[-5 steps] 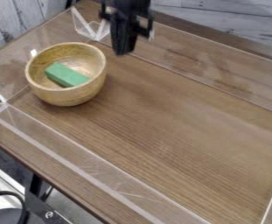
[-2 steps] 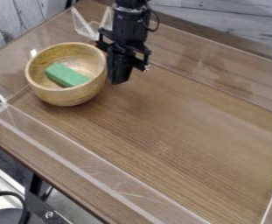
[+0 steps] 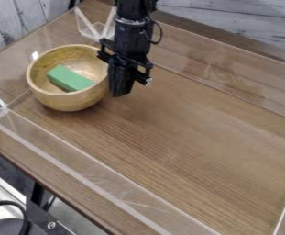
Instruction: Remove the green block from inside the brown bowl and put it on the table
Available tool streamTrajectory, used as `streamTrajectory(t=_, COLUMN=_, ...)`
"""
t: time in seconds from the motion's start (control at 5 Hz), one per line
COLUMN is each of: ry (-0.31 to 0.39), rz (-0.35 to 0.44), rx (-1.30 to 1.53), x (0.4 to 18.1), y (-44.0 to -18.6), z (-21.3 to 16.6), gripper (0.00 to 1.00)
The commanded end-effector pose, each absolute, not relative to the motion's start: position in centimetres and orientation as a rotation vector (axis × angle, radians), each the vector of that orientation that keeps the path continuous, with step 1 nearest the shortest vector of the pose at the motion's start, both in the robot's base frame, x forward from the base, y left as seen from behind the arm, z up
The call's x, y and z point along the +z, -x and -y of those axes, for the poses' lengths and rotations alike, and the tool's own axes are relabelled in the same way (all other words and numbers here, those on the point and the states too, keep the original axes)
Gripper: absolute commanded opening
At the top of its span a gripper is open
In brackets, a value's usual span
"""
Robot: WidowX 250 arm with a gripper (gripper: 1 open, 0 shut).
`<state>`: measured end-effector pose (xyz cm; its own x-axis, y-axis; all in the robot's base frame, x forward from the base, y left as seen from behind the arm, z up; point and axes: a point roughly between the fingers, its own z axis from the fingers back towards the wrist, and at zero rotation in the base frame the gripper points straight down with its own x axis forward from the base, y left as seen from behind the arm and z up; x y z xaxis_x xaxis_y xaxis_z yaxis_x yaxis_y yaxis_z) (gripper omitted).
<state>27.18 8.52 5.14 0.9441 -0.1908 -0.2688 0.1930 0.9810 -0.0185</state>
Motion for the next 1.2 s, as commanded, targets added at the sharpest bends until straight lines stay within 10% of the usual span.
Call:
streamTrajectory(t=0.0, ry=-0.058, rz=-0.188, rx=-0.199, x=6.0, y=-28.0, z=-9.4, gripper=0.00)
streamTrajectory(t=1.0, ry=-0.024, rz=-0.173, rx=-0.241, x=4.6, y=-29.0, z=-9.0, gripper=0.00)
